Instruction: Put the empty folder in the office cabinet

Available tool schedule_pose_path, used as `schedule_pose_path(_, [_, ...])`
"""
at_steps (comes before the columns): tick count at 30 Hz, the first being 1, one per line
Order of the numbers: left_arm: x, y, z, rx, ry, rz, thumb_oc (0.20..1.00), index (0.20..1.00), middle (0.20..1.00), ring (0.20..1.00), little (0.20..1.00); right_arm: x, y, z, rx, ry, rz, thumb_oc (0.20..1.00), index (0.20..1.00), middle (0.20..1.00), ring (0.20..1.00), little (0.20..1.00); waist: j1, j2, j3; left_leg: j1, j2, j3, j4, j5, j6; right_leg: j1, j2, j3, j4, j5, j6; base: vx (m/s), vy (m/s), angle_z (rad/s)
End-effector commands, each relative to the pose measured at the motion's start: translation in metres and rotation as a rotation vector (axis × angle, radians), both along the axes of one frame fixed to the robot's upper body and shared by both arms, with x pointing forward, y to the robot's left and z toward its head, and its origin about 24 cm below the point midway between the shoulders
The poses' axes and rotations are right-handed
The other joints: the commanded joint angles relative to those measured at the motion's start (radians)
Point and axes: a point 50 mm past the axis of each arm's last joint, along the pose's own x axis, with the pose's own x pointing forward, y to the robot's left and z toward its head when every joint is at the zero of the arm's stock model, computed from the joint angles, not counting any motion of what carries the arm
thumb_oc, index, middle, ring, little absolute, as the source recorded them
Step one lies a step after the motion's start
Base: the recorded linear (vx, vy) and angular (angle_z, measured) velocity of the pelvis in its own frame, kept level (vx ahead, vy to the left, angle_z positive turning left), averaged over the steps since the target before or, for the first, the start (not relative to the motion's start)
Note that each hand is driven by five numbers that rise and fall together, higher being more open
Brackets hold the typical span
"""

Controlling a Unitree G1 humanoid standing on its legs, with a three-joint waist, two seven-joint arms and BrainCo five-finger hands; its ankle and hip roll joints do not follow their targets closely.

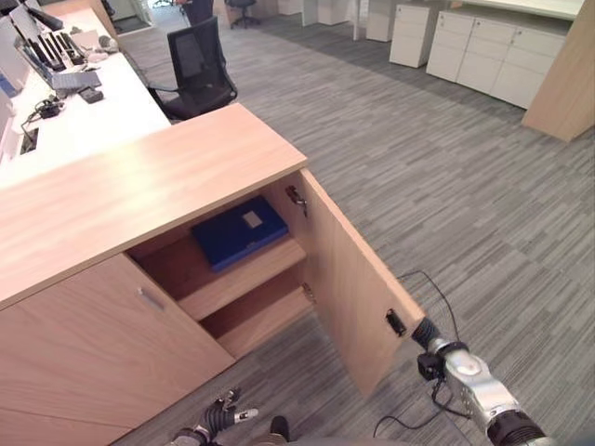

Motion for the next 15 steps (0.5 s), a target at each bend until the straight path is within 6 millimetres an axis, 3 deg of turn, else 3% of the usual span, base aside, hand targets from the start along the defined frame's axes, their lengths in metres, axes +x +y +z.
schedule_pose_path(1, [0.031, 0.01, 0.007, 0.067, -0.071, -0.014, 1.0, 1.0, 1.0, 1.0, 1.0, 0.019, 0.049, 0.021, 0.105, -0.118, 0.174, 1.0, 1.0, 1.0, 1.0, 1.0, 0.013, -0.057, 0.023, 0.024, 0.011, 0.018, 0.009, -0.035, -0.049, -0.037, -0.046, 0.035, 0.001, -0.053, 0.024, 0.01, -0.042, 0.14])
schedule_pose_path(3, [0.028, 0.015, 0.005, 0.092, -0.054, 0.011, 1.0, 1.0, 1.0, 1.0, 1.0, 0.021, 0.08, 0.027, 0.171, -0.14, 0.278, 1.0, 1.0, 1.0, 1.0, 1.0, 0.029, -0.057, 0.033, 0.011, 0.021, 0.011, 0.013, -0.018, -0.062, -0.038, -0.045, 0.014, 0.001, -0.055, 0.022, -0.04, -0.036, 0.27])
schedule_pose_path(4, [0.028, 0.015, 0.005, 0.092, -0.054, 0.011, 1.0, 1.0, 1.0, 1.0, 1.0, 0.021, 0.08, 0.027, 0.171, -0.14, 0.278, 1.0, 1.0, 1.0, 1.0, 1.0, 0.029, -0.057, 0.033, 0.011, 0.021, 0.01, 0.013, -0.018, -0.062, -0.038, -0.045, 0.013, 0.001, -0.055, 0.022, -0.07, -0.029, 0.26])
schedule_pose_path(6, [0.025, 0.021, 0.004, 0.109, -0.041, 0.054, 1.0, 1.0, 1.0, 1.0, 1.0, 0.025, 0.108, 0.032, 0.2, -0.159, 0.371, 1.0, 1.0, 1.0, 1.0, 1.0, 0.066, -0.063, 0.041, -0.016, 0.029, -0.002, 0.02, -0.006, -0.074, -0.043, -0.042, -0.005, 0.001, -0.057, 0.022, -0.05, -0.04, 0.14])
schedule_pose_path(8, [0.024, 0.023, 0.003, 0.116, -0.036, 0.075, 1.0, 1.0, 1.0, 1.0, 1.0, 0.029, 0.119, 0.037, 0.224, -0.175, 0.388, 1.0, 1.0, 1.0, 1.0, 1.0, 0.076, -0.068, 0.049, -0.032, 0.033, -0.004, 0.039, -0.004, -0.077, -0.042, -0.043, -0.015, 0.001, -0.056, 0.021, -0.08, -0.014, 0.2])
schedule_pose_path(10, [0.026, 0.023, 0.002, 0.119, -0.028, 0.092, 1.0, 1.0, 1.0, 1.0, 1.0, 0.041, 0.135, 0.047, 0.302, -0.201, 0.362, 1.0, 1.0, 1.0, 1.0, 1.0, 0.085, -0.084, 0.071, -0.083, 0.089, 0.14, 0.132, 0.001, -0.07, -0.036, -0.061, -0.083, 0.001, -0.059, 0.015, -0.13, 0.029, 0.39])
schedule_pose_path(11, [0.026, 0.023, 0.002, 0.119, -0.029, 0.092, 1.0, 1.0, 1.0, 1.0, 1.0, 0.041, 0.135, 0.048, 0.302, -0.203, 0.362, 1.0, 1.0, 1.0, 1.0, 1.0, 0.086, -0.084, 0.069, -0.088, 0.089, 0.141, 0.133, 0.003, -0.068, -0.041, -0.061, -0.082, 0.001, -0.055, 0.015, -0.05, 0.035, 0.85])
schedule_pose_path(12, [0.021, 0.022, 0.0, 0.12, -0.006, 0.077, 1.0, 1.0, 1.0, 1.0, 1.0, 0.052, 0.14, 0.055, 0.354, -0.217, 0.307, 1.0, 1.0, 1.0, 1.0, 1.0, 0.08, -0.09, 0.063, -0.068, 0.149, 0.318, 0.177, -0.006, -0.058, -0.031, -0.065, -0.142, 0.004, -0.06, 0.009, 0.04, 0.012, 1.29])
schedule_pose_path(14, [0.017, 0.023, -0.001, 0.123, 0.01, 0.076, 1.0, 1.0, 1.0, 1.0, 1.0, 0.06, 0.139, 0.06, 0.359, -0.235, 0.277, 1.0, 1.0, 1.0, 1.0, 1.0, 0.086, -0.09, 0.054, -0.052, 0.164, 0.352, 0.191, -0.024, -0.074, -0.015, -0.06, -0.142, 0.007, -0.082, 0.01, 0.08, 0.026, 1.15])
schedule_pose_path(15, [0.007, 0.026, -0.004, 0.134, 0.044, 0.072, 1.0, 1.0, 1.0, 1.0, 1.0, 0.076, 0.129, 0.073, 0.362, -0.288, 0.206, 1.0, 1.0, 1.0, 1.0, 1.0, 0.099, -0.083, 0.036, -0.048, 0.162, 0.378, 0.189, -0.028, -0.07, 0.001, -0.057, -0.171, 0.01, -0.081, 0.004, 0.09, 0.096, 0.58])
